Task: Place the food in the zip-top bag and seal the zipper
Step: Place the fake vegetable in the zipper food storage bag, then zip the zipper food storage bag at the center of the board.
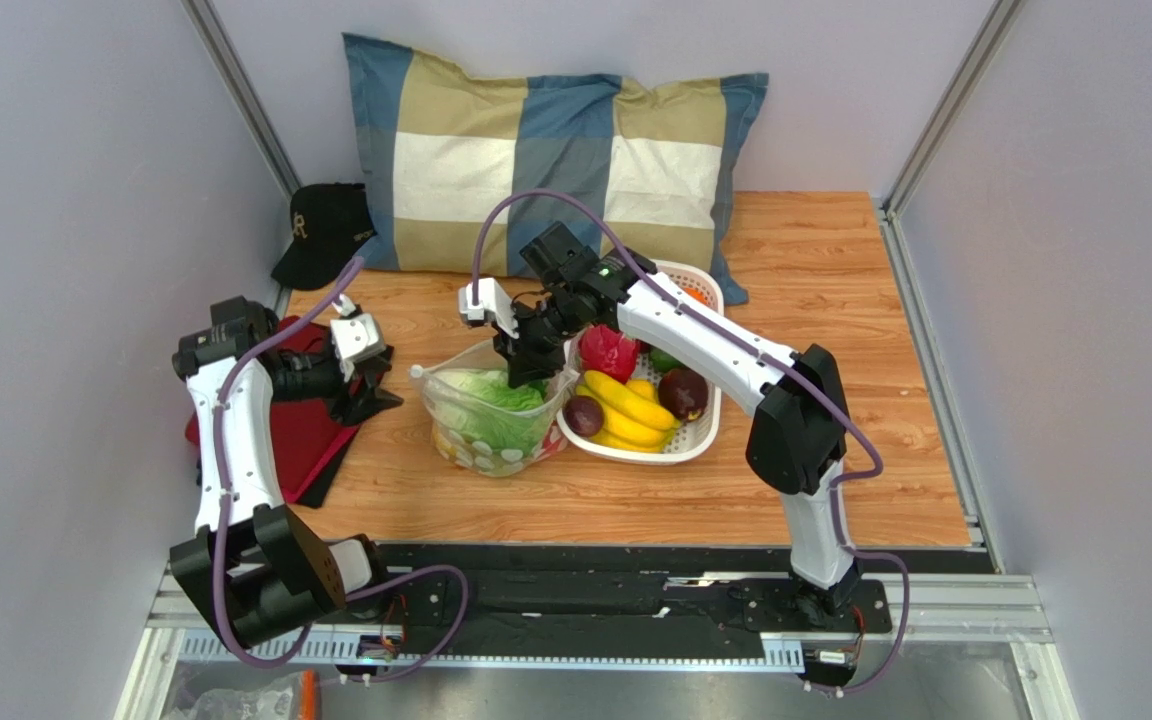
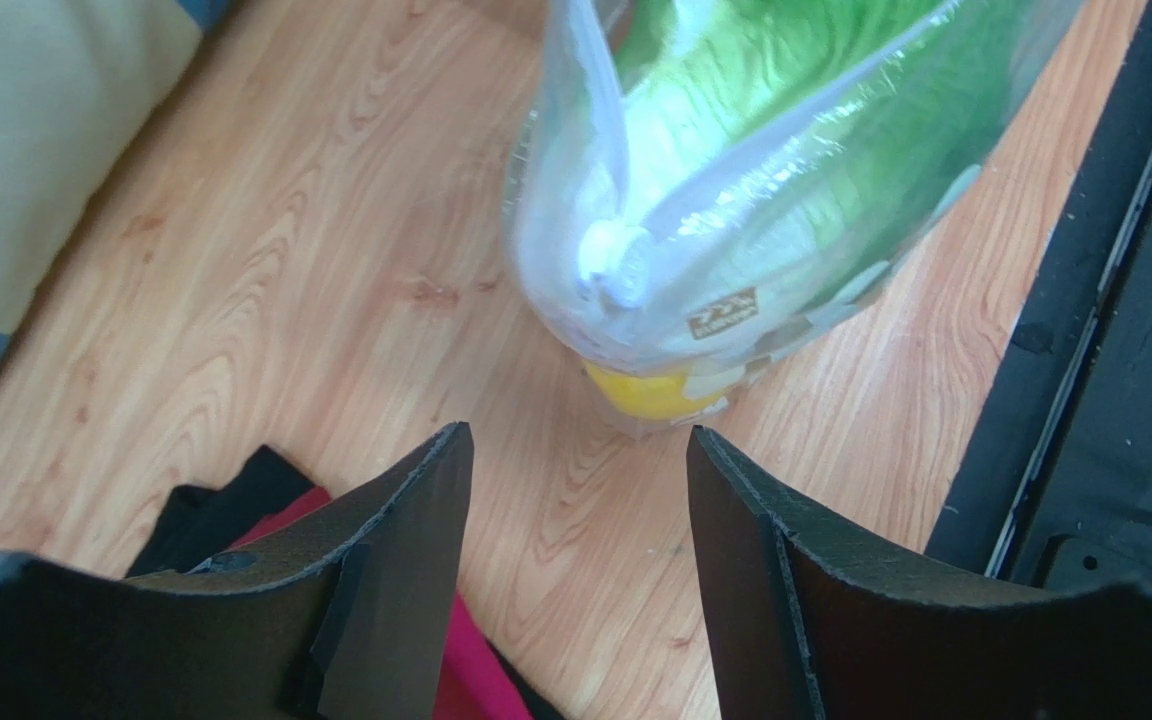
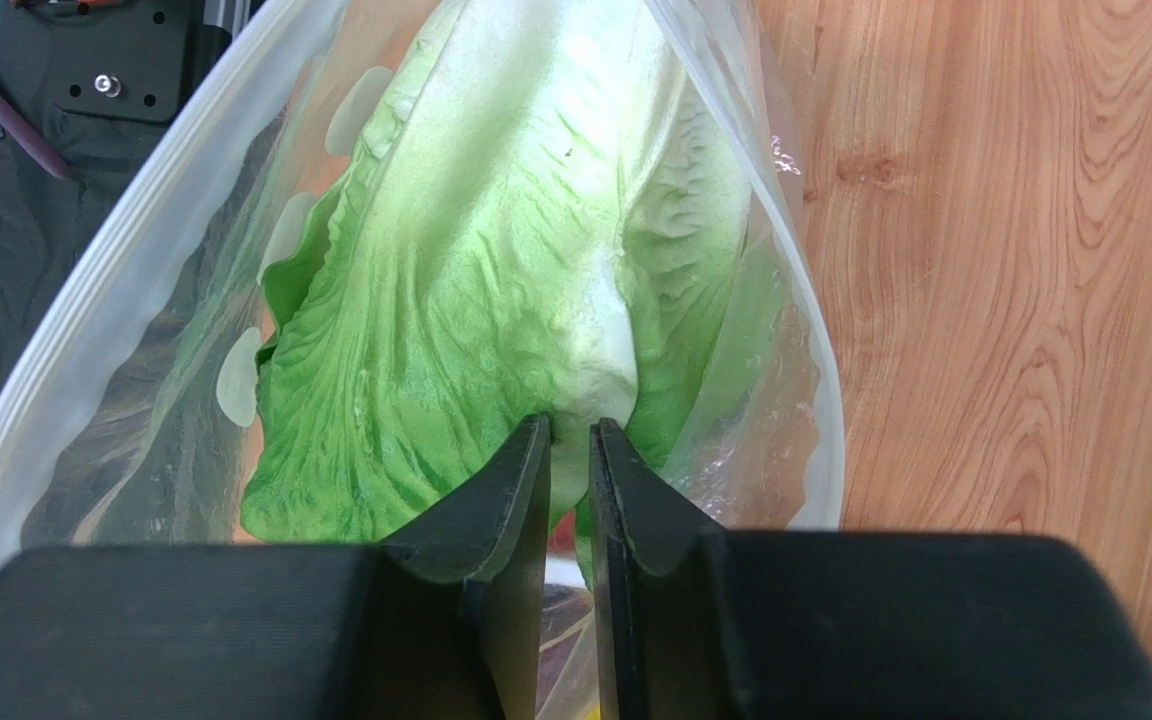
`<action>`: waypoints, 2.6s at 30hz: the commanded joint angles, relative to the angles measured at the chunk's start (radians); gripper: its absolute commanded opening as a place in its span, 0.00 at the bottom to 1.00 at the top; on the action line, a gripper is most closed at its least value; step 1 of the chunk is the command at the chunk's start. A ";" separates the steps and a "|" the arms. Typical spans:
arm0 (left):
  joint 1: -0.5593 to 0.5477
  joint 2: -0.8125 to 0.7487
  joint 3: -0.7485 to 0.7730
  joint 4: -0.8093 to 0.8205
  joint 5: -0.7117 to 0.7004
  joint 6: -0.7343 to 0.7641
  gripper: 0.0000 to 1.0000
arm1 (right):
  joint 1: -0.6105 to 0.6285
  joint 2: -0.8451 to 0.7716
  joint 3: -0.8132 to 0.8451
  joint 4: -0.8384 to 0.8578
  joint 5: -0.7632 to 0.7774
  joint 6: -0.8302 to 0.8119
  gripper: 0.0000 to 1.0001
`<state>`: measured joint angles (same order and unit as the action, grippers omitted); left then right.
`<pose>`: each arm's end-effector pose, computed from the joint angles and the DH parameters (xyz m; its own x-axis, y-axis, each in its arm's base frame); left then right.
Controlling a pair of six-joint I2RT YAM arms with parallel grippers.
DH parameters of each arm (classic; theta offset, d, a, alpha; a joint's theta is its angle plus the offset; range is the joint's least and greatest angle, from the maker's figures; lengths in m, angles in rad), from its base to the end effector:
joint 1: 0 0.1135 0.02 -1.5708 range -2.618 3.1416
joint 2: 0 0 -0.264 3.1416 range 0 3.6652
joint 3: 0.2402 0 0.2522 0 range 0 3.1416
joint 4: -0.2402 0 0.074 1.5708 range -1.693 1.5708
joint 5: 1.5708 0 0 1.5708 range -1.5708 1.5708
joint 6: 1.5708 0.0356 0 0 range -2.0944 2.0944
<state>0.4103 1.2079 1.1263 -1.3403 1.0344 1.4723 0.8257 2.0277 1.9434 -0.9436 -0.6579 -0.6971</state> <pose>0.1855 0.0473 0.3090 -0.1757 0.4782 -0.8605 0.8939 0.4436 0.0640 0.2813 0.3370 0.3021 0.0658 -0.6779 -0.7322 -0.9829 -0.1707 0.0697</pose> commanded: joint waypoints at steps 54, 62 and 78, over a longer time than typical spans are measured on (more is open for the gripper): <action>-0.298 -0.028 0.133 0.043 0.128 -0.297 0.00 | 0.059 -0.109 0.034 0.488 -0.210 0.297 0.52; -0.304 -0.027 0.139 0.046 0.128 -0.299 0.00 | 0.069 -0.093 -0.014 0.465 -0.186 0.268 0.50; -0.308 -0.044 0.129 0.078 0.115 -0.346 0.00 | 0.084 -0.070 -0.009 0.444 -0.154 0.288 0.26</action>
<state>0.1059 1.2003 1.2209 -1.2888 1.1080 1.1439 0.9024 1.9602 1.9297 -0.5053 -0.8322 -0.4057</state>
